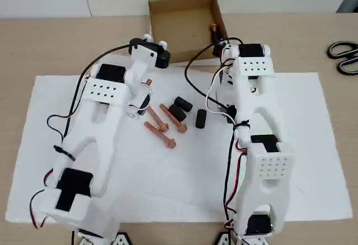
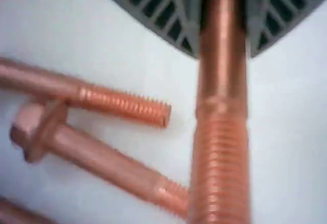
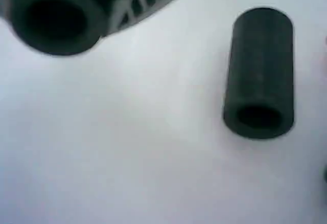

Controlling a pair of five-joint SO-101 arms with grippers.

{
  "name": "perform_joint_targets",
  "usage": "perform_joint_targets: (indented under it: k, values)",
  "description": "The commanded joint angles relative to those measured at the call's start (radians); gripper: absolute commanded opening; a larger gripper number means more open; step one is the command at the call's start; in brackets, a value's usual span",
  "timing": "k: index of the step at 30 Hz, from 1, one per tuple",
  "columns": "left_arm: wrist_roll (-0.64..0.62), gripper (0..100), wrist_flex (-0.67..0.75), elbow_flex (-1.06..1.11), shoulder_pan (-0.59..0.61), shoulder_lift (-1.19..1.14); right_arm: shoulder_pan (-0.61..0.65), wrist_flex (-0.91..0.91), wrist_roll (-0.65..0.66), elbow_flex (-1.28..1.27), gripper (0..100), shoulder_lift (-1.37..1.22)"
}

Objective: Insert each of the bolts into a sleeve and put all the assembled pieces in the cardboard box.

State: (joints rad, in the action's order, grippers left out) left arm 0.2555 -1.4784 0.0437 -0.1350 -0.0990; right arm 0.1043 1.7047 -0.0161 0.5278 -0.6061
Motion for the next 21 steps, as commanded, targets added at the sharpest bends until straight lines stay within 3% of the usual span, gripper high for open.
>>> perform_joint_targets:
  k: [1,4,7,11,15,21]
  values:
    - [0.281,1,-0.115,-0.050,-0.003,0.080,0.004,0.019,-0.006,0.003,0.4,0.077]
    - [0.614,1,-0.276,-0.050,0.028,0.081,0.004,0.021,-0.006,0.003,0.4,0.079]
    - [0.933,1,-0.273,-0.024,0.120,0.081,0.008,0.021,-0.005,0.003,0.4,0.079]
    - [1.293,1,-0.245,-0.025,0.149,0.081,0.008,0.021,-0.005,0.003,0.4,0.079]
    - [1.387,1,-0.153,-0.018,0.146,0.072,0.010,0.021,-0.005,0.003,0.4,0.081]
    - [1.407,1,-0.074,-0.025,0.144,-0.043,0.016,0.022,-0.005,-0.008,0.4,0.081]
